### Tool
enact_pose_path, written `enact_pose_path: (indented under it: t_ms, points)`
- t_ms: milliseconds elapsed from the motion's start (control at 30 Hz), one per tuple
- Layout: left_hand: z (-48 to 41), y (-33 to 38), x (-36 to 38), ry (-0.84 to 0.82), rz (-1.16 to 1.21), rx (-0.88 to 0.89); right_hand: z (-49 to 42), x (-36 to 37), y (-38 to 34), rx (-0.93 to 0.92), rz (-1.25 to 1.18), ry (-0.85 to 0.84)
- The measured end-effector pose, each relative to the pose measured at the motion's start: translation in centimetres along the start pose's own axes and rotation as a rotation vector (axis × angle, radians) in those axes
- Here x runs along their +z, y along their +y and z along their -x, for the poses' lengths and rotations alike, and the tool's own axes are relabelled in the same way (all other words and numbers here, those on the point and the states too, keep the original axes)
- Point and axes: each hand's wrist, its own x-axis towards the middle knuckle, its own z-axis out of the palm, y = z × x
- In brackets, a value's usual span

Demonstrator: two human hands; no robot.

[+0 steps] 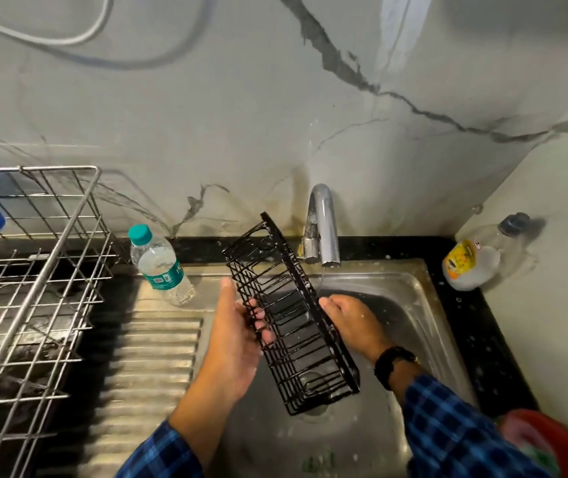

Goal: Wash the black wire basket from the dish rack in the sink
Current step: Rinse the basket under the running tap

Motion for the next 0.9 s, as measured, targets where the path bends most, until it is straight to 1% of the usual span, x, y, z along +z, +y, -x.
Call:
enact_pose_path:
  t_ms: [67,100,200,267,333,400,467,500,600,667,733,800,900]
  points:
    - [0.0,-0.3,0.0,0.024,-0.012,0.005,0.0,0.4,-0.4,0.008,-0.069,0.003]
    - [0.0,-0.3,0.0,0.054,-0.013,0.016,0.0,0.4,-0.6,0.012,-0.135,-0.040]
    - [-0.5,-0.3,-0.5,0.138,0.044,0.049,0.2,0.3,0.0,0.023,-0.361,-0.318]
    - [-0.7,-0.1,-0.8,0.161,0.054,0.051,0.1,0.1,0.8,0.061,-0.511,-0.439]
    - [-0.7,-0.3,-0.9,0.146,0.020,0.038,0.0,0.2,1.0,0.100,-0.515,-0.410]
    - [-0.7,-0.9,-1.0,0.111,-0.032,0.030,-0.2,0.5,0.7,0.099,-0.355,-0.312]
    - [-0.6,-1.4,-1.0,0.061,-0.112,0.038,-0.3,0.8,-0.1,0.065,-0.199,-0.264]
    - [-0.5,-1.6,-1.0,0.043,-0.149,0.036,-0.4,0.9,-0.6,0.054,-0.167,-0.244]
    - [-0.1,-2.0,-0.8,-0.011,-0.197,0.002,-1.2,1.0,-1.6,0.066,-0.185,-0.133]
    - [0.1,-2.1,-0.7,-0.025,-0.214,-0.004,-1.9,0.8,-1.8,0.102,-0.273,-0.093]
    - [0.1,-1.9,-0.8,0.005,-0.221,0.002,-2.0,0.4,-1.6,0.134,-0.393,-0.131]
    - [0.1,-1.8,-0.9,0.032,-0.236,0.000,-1.7,0.3,-1.2,0.148,-0.490,-0.218]
    - [-0.1,-1.6,-1.2,0.050,-0.246,-0.022,-1.4,0.4,-1.2,0.110,-0.464,-0.289]
